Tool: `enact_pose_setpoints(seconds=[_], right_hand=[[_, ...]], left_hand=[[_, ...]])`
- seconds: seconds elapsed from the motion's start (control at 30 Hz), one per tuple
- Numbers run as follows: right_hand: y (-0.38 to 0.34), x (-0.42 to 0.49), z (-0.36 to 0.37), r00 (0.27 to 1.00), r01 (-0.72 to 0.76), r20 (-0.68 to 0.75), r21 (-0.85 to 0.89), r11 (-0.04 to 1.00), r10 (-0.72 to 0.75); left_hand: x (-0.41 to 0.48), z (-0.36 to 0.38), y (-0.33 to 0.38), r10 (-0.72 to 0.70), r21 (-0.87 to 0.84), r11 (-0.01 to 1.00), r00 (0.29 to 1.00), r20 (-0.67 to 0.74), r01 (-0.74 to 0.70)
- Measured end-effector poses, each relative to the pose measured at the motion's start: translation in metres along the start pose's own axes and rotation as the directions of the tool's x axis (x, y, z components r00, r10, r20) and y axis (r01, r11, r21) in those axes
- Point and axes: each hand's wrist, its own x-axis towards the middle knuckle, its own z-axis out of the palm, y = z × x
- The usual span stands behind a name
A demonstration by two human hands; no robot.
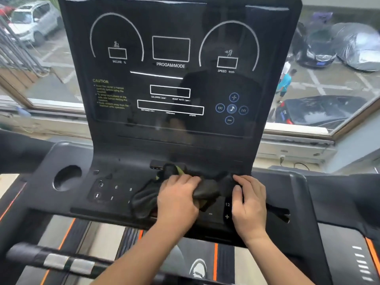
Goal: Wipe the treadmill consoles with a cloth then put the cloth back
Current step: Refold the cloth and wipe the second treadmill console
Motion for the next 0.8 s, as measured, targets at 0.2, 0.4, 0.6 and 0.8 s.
enact_pose_setpoints(seconds=[0.2, 0.4, 0.6, 0.8], right_hand=[[0.006, 0.0, -0.006, 1.0, -0.009, -0.005, 0.134, 0.991, 0.01], [0.017, -0.022, -0.017, 0.985, -0.048, 0.169, 0.159, 0.986, 0.021], [0.018, -0.021, -0.02, 0.991, -0.032, 0.136, 0.182, 0.983, 0.007], [0.005, -0.019, -0.028, 0.984, -0.117, 0.157, 0.193, 0.974, 0.087]], left_hand=[[0.009, 0.003, 0.016, 0.491, -0.116, 0.871, 0.846, 0.21, -0.477], [0.007, -0.014, -0.024, 0.045, 0.099, 0.994, 0.995, 0.094, -0.054], [-0.012, 0.024, 0.061, 0.214, -0.059, 0.976, 0.974, 0.077, -0.21], [-0.007, 0.02, 0.044, 0.439, -0.099, 0.898, 0.887, 0.147, -0.428]])
